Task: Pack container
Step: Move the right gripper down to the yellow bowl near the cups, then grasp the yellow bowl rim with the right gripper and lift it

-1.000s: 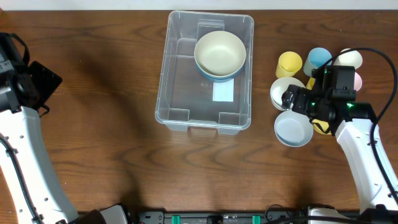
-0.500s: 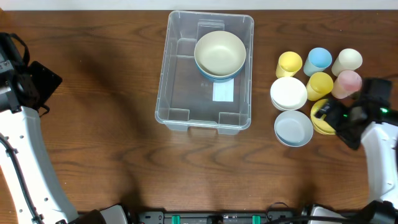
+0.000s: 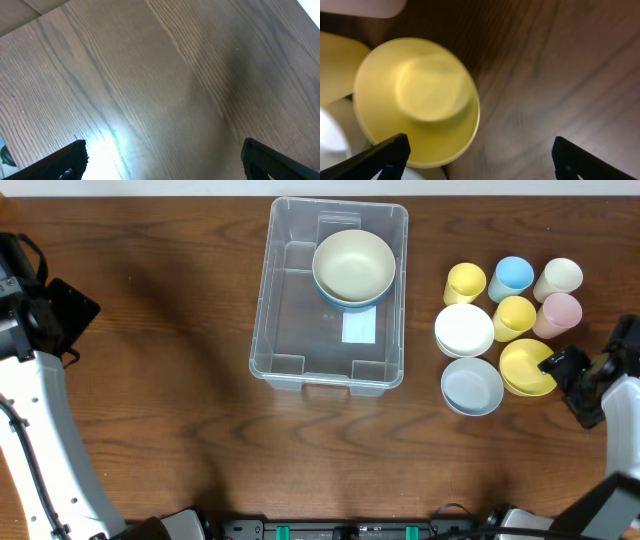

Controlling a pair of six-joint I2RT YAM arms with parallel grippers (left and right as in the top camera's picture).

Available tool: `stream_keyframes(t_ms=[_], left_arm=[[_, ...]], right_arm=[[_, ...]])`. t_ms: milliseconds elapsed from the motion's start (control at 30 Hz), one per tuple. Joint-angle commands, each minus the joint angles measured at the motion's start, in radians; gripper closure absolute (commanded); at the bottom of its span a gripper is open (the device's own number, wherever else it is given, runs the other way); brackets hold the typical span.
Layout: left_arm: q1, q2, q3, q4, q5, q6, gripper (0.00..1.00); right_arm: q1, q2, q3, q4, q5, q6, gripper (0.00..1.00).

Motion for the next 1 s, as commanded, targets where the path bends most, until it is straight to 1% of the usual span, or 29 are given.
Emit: stream_keyframes(t_ms=[0, 100, 133, 233, 367, 467, 567, 633, 767, 867, 967], left_arm=[[0.005, 0.001, 0.014, -0.003, -0.012, 0.013, 0.02], [0.005, 0.001, 0.014, -0.003, -0.012, 0.013, 0.02], [0.005, 0.001, 0.014, -0.003, -0.012, 0.013, 0.02], [0.005, 0.001, 0.014, -0.003, -0.012, 0.013, 0.02], [0.005, 0.001, 0.014, -0.003, -0.012, 0.013, 0.02], [0.005, 0.001, 0.014, -0.003, -0.012, 0.013, 0.02], [0.005, 0.001, 0.014, -0.003, -0.012, 0.013, 0.02], [0.005, 0.001, 0.014, -0.003, -0.012, 0.013, 0.02], [0.005, 0.001, 0.014, -0.003, -0.012, 0.013, 0.02], [0.005, 0.001, 0.014, -0.003, -0.012, 0.013, 0.02], [0.005, 0.001, 0.014, -0.003, -0.012, 0.013, 0.02]], right_arm=[[-0.006, 0.080, -0.018, 0.037, -0.011, 0.034, 0.11], [-0.006, 0.155, -0.018, 0.064, -0.012, 0.039, 0.14], [-0.006, 0.182, -0.018, 0.073, -0.016, 0.042, 0.17], [-0.006, 0.246, -0.018, 0.103, -0.044, 0.045, 0.31], [-0.006, 0.274, -0.018, 0.120, -0.061, 0.045, 0.48], [-0.006, 0.267, -0.018, 0.124, -0.060, 0.045, 0.58], [-0.006, 0.258, -0.018, 0.122, -0.060, 0.045, 0.72], [-0.006, 0.245, -0.018, 0.118, -0.059, 0.045, 0.79], [-0.006, 0.204, -0.018, 0.090, -0.036, 0.046, 0.87], [-0.006, 0.148, -0.018, 0.057, 0.021, 0.058, 0.96], [-0.004, 0.064, -0.018, 0.031, 0.057, 0.060, 0.99]])
